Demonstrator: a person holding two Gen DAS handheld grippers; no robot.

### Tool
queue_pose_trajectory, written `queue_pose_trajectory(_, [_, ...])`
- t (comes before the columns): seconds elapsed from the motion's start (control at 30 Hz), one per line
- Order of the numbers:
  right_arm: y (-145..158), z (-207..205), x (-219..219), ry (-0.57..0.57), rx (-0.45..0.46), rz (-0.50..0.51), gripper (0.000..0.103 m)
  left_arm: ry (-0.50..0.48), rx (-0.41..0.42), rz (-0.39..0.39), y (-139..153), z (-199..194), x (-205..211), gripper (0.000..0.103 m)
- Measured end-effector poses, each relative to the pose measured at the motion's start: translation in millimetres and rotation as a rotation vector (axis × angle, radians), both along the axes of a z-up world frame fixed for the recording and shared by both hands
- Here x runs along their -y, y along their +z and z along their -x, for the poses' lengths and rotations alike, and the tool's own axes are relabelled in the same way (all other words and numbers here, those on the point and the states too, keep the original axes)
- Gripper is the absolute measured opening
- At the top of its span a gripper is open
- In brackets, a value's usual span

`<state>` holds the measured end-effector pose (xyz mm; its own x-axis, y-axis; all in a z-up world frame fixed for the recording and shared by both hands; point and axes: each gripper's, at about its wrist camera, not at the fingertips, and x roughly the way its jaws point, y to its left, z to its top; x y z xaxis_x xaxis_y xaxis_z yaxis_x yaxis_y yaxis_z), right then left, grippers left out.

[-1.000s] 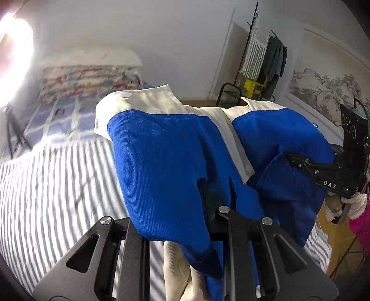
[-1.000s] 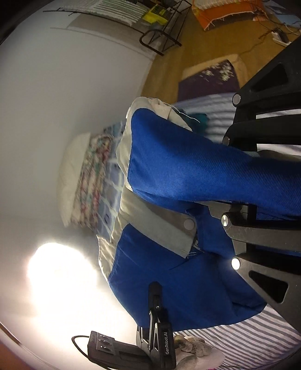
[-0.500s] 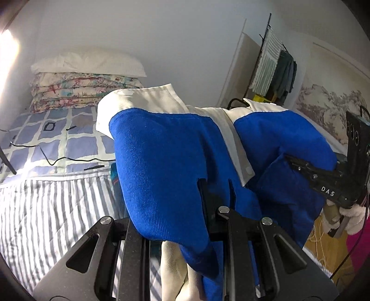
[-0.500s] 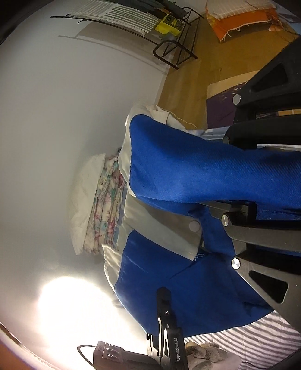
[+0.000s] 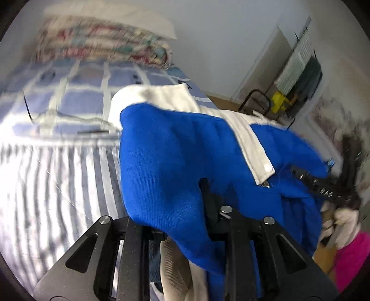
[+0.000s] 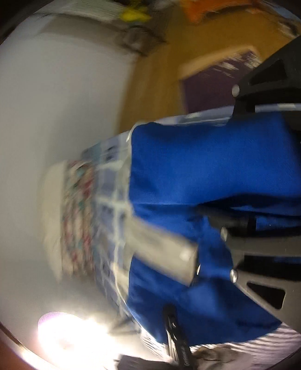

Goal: Fold large clothes
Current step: 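Lift the folded bundle with both grippers and carry it toward the pillows, then lower the bundle onto the bed and open both grippers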

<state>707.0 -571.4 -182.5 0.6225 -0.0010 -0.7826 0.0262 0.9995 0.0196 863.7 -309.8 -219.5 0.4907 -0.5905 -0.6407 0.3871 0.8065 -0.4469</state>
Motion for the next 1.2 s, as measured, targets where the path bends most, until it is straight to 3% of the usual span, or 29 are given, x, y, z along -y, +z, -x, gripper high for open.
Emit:
queue_pose_trajectory(0.03, [-11,-3,10,-0.021,-0.008,-0.059,0.053,-0.005,0.011,-0.003,-2,-1,0,0.026])
queue_pose_trajectory(0.13, [-27,0,21,-0.044,-0.008,-0.093,0.062,-0.013,0.057,-0.043,-5,1,7,0.030])
queue_pose_trajectory(0.23, [-32,3,28,-0.080,-0.003,-0.137,0.071,-0.005,0.042,-0.040,-9,-1,6,0.039])
queue_pose_trajectory(0.37, [-25,5,19,-0.087,0.021,-0.062,0.074,0.025,0.034,-0.044,-3,4,0,0.048])
queue_pose_trajectory(0.67, [16,43,6,-0.148,0.105,-0.058,0.074,0.039,0.127,-0.115,37,47,-21,0.048])
queue_pose_trajectory(0.93, [86,96,-26,-0.138,0.174,-0.025,0.074,0.047,0.201,-0.128,112,115,-50,0.048])
queue_pose_trajectory(1.2, [181,189,-59,-0.114,0.249,-0.038,0.074,0.082,0.305,-0.135,226,222,-90,0.048])
